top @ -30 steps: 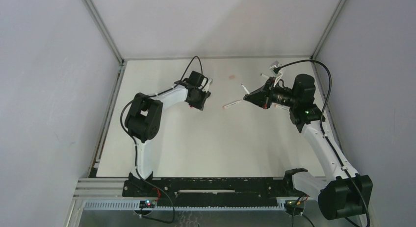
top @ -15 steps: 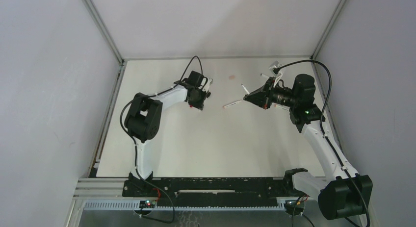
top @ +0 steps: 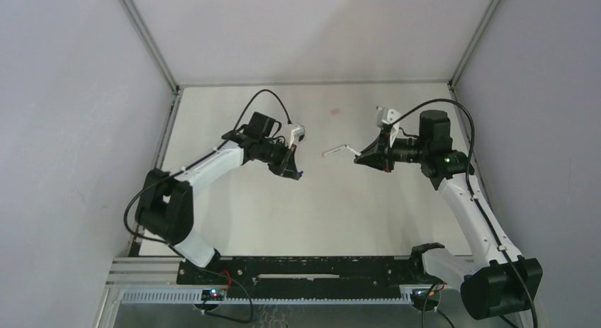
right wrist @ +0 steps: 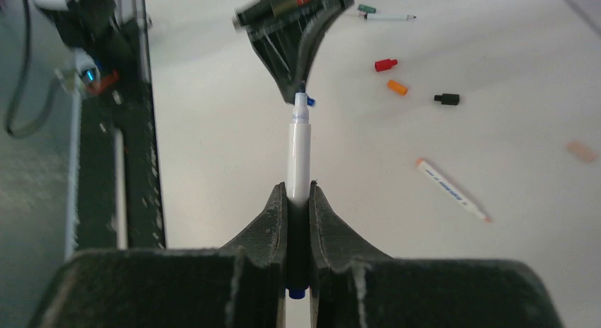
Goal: Insert the pens into the pen caps
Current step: Pick up the pen cap from the center of the board, then insert the pen cap onto the pen.
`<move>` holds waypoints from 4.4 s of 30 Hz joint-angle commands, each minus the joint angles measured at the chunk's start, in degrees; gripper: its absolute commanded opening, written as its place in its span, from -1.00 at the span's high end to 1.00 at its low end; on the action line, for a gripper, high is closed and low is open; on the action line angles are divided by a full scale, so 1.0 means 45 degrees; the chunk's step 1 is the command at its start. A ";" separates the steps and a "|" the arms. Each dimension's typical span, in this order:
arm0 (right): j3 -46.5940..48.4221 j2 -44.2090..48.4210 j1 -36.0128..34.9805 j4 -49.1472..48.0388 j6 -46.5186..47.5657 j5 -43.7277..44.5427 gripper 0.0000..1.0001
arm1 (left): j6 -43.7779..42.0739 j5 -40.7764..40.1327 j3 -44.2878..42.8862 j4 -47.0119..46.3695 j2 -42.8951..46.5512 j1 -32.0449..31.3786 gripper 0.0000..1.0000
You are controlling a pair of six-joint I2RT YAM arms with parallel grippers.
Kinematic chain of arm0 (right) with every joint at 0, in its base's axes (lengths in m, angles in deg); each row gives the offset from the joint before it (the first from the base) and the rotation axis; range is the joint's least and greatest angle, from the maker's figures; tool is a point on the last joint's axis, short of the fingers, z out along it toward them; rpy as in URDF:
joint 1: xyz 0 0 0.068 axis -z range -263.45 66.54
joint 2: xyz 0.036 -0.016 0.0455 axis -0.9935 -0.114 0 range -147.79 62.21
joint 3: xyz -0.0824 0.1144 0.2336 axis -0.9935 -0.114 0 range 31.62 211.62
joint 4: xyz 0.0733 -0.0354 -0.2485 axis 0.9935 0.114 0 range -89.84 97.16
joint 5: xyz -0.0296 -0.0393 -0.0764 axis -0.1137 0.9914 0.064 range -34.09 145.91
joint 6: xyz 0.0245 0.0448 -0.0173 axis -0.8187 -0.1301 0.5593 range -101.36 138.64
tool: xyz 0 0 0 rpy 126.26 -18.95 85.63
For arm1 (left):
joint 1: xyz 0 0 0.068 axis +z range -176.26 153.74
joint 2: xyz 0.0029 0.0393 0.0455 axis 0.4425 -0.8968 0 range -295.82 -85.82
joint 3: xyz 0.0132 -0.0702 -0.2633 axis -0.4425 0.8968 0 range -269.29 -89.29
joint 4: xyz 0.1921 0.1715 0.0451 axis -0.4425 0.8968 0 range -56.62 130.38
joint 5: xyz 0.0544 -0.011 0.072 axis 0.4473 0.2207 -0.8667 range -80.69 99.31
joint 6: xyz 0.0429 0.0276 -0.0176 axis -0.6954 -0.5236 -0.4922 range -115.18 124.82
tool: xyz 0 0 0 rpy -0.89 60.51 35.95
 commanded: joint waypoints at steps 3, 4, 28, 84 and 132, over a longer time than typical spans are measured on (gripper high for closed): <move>0.1357 0.0255 -0.0732 0.4052 0.7116 0.0163 1.00 | -0.0718 0.4395 0.0465 0.1069 0.1929 -0.0434 1.00; 0.1454 0.0234 -0.0900 0.4511 0.8087 0.0246 1.00 | -0.0768 0.4717 0.0434 0.1324 0.2064 -0.0540 1.00; 0.1422 -0.0220 -0.6400 0.8025 1.6495 0.5037 1.00 | -0.0876 0.6394 -0.0354 0.3364 0.2202 -0.2699 1.00; 0.0939 -0.0484 -0.7962 0.6614 1.4731 0.6305 1.00 | 0.0390 0.6711 -0.0346 0.1823 0.1753 -0.3099 1.00; 0.0275 -0.0468 -0.7523 0.4971 1.1279 0.2988 1.00 | 0.2658 0.6200 -0.0822 0.0471 0.0986 -0.2882 0.38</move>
